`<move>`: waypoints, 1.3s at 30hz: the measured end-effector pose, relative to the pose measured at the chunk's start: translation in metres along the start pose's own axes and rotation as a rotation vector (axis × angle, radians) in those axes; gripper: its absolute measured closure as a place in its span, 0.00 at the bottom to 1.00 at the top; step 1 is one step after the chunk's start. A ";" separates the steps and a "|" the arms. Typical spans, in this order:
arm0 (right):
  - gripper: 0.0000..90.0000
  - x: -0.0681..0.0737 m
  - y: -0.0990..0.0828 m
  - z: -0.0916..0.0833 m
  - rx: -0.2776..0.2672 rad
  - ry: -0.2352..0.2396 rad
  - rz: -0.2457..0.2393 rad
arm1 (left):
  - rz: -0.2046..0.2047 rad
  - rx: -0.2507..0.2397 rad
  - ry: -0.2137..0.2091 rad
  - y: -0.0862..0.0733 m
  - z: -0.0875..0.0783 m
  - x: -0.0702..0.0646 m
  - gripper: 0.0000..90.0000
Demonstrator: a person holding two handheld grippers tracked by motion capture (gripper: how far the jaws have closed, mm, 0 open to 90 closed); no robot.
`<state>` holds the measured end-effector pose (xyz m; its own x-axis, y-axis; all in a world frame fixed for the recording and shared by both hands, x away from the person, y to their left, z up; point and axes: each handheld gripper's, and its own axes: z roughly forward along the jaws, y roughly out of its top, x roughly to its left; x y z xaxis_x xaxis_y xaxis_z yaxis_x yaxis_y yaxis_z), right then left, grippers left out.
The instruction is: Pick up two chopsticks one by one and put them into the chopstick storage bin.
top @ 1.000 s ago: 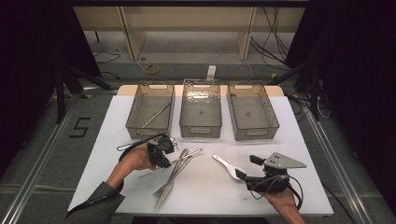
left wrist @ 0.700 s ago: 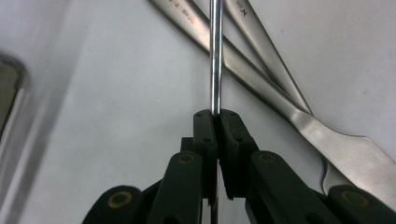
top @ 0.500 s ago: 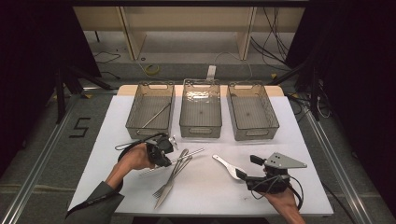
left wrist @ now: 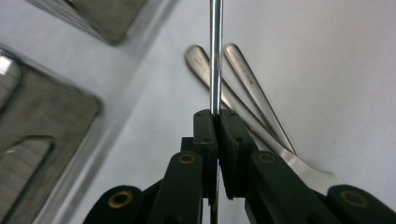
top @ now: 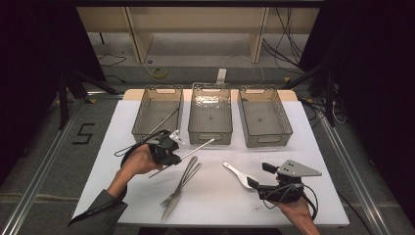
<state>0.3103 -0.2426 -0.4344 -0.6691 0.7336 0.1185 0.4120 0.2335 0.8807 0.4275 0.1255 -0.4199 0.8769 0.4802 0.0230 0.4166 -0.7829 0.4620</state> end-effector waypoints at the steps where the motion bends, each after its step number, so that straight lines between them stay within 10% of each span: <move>1: 0.27 0.000 0.000 0.000 0.001 0.000 0.001 | -0.014 -0.016 -0.001 0.000 -0.002 0.001 0.95; 39: 0.27 -0.002 -0.001 0.001 0.000 -0.007 0.008 | -0.223 -0.223 0.080 -0.005 -0.039 0.037 0.95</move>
<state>0.3118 -0.2436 -0.4357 -0.6618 0.7396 0.1225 0.4172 0.2277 0.8798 0.4488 0.1628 -0.3864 0.7449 0.6662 -0.0353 0.5258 -0.5536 0.6458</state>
